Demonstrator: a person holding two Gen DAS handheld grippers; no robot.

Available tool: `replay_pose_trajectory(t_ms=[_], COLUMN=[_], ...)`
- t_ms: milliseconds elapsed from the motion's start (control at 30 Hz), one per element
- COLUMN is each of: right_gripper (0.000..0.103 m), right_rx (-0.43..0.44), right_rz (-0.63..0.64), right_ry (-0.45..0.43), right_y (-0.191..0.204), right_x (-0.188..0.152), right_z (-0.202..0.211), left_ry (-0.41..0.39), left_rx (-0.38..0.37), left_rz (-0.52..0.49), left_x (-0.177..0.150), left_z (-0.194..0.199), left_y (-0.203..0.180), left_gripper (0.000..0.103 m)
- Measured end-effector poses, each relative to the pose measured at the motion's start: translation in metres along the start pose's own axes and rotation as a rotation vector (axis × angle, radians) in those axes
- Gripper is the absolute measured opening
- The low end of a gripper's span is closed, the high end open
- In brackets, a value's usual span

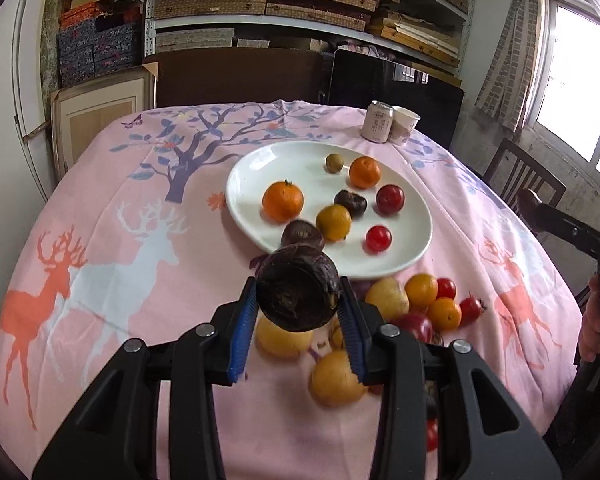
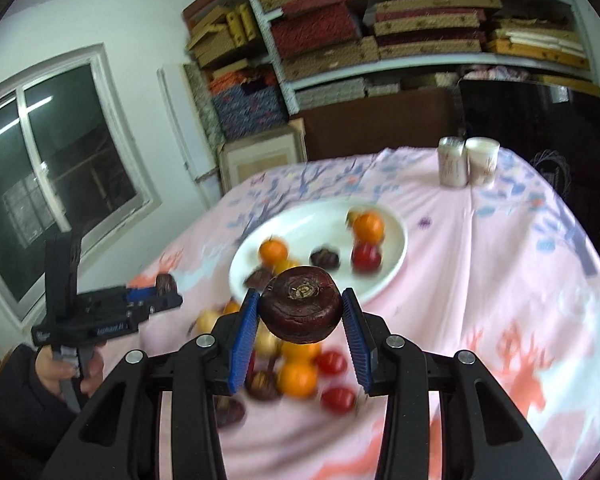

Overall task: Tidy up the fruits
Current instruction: 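Carry both purple fruits onto the white plate and open both tools, then move both open tools back toward the fruit cluster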

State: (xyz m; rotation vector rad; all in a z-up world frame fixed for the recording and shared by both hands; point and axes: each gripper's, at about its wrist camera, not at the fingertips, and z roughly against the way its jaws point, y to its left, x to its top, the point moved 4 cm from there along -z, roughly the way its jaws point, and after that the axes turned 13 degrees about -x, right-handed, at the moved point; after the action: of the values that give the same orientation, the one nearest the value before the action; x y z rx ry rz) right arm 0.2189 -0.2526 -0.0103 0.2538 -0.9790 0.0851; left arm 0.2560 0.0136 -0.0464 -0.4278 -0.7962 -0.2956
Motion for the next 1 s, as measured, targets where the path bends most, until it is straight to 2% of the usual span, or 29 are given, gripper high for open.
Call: replay_pose_trajectory(t_ms=[133, 233, 467, 500, 533, 567, 733, 767, 800, 900, 1000], right_gripper=[0.042, 0.042, 0.044, 0.044, 0.052, 0.055, 0.058, 0.058, 0.059, 0.065, 0.067], right_rx=[-0.022, -0.046, -0.069, -0.068, -0.072, -0.08, -0.058, -0.051, -0.047, -0.043, -0.052], right_rz=[-0.014, -0.054, -0.039, -0.034, -0.03, -0.033, -0.066, -0.073, -0.075, -0.069, -0.079], right_ry=[-0.032, 0.008, 0.078, 0.083, 0.086, 0.08, 0.053, 0.051, 0.048, 0.031, 0.039], right_y=[0.009, 0.008, 0.012, 0.013, 0.013, 0.012, 0.007, 0.005, 0.004, 0.0, -0.009], right_x=[0.039, 0.058, 0.069, 0.069, 0.069, 0.069, 0.065, 0.063, 0.06, 0.04, 0.01], right_z=[-0.046, -0.09, -0.161, -0.165, -0.168, -0.168, -0.139, -0.132, -0.123, -0.093, -0.07], left_ry=[-0.009, 0.0, 0.068, 0.074, 0.078, 0.077, 0.052, 0.047, 0.04, 0.037, 0.072], left_rx=[0.001, 0.006, 0.004, 0.012, 0.016, 0.018, 0.011, 0.005, 0.004, 0.013, 0.031], left_rz=[0.01, 0.049, 0.113, 0.121, 0.129, 0.139, 0.122, 0.114, 0.1, 0.035, -0.043], left_x=[0.051, 0.08, 0.112, 0.113, 0.113, 0.113, 0.102, 0.097, 0.09, 0.064, 0.028], left_z=[-0.035, -0.066, -0.128, -0.134, -0.138, -0.139, -0.115, -0.105, -0.096, -0.068, -0.045], left_y=[0.011, 0.025, 0.044, 0.045, 0.047, 0.049, 0.039, 0.035, 0.03, 0.012, -0.006], left_gripper=[0.038, 0.038, 0.039, 0.049, 0.055, 0.062, 0.065, 0.069, 0.075, 0.08, 0.08])
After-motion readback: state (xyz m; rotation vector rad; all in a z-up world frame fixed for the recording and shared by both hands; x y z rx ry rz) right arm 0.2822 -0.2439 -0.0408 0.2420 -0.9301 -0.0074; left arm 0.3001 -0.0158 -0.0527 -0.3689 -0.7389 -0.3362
